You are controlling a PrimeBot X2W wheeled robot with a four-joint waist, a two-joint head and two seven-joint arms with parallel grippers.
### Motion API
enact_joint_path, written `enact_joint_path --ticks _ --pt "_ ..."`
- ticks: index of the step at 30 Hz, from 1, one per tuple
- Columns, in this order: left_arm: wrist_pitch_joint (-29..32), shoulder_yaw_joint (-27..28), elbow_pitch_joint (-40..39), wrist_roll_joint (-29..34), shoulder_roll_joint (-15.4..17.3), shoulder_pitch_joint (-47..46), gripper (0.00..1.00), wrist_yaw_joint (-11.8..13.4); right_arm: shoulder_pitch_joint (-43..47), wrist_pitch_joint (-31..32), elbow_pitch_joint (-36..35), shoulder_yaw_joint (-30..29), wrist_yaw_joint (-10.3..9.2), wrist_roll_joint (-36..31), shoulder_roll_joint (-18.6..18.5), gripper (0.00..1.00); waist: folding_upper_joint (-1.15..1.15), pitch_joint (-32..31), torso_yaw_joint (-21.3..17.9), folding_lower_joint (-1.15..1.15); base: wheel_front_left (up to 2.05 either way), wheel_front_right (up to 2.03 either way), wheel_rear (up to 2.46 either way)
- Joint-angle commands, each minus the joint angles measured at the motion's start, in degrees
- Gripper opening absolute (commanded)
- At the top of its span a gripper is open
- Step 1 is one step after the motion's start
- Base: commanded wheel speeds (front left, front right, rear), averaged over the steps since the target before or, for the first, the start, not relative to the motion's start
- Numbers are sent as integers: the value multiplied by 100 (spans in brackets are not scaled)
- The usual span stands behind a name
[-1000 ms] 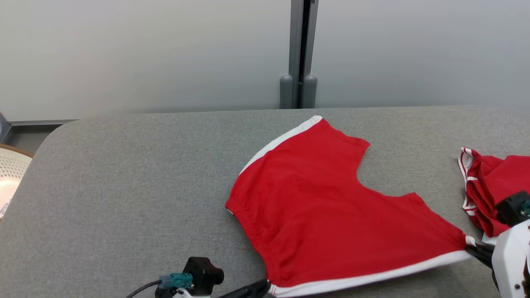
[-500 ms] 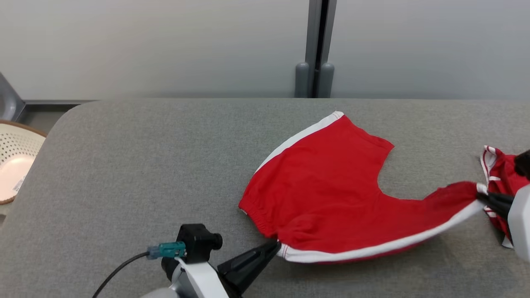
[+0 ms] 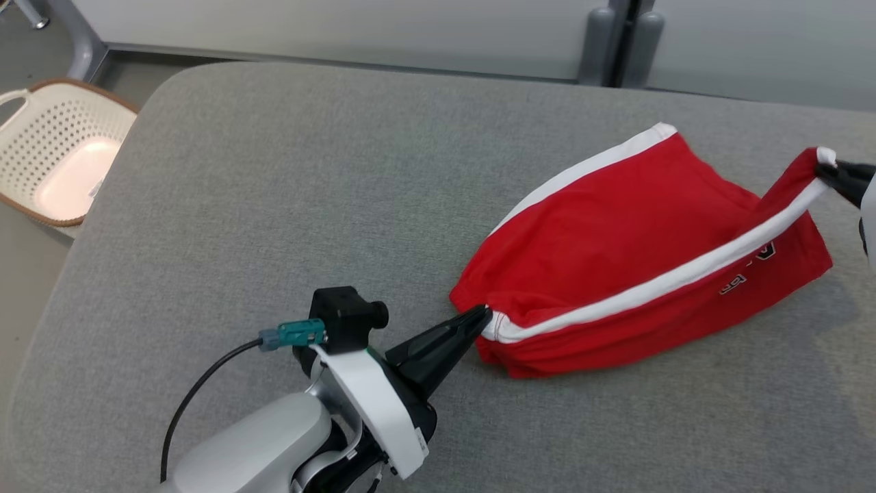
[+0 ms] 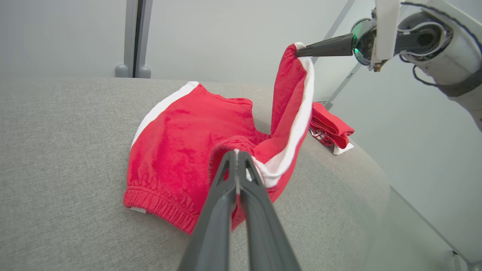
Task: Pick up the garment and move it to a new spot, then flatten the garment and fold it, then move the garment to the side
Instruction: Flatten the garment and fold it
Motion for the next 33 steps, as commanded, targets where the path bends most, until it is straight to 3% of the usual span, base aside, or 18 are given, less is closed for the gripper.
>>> enact_joint_path --ticks 1,17,33 --pt "-61 -4 87 10 -72 -197 0 -29 -260 66 118 75 -13 -73 8 0 0 364 336 0 0 0 0" --pt "-496 -432 827 39 -869 -1030 0 -65 -1897 -130 1430 939 -13 -443 23 0 0 1100 1092 0 0 0 0" --pt "-607 -232 1406 -17 -1225 -1274 0 -67 -2618 -481 2012 1878 -13 -368 109 0 0 1458 1211 0 0 0 0"
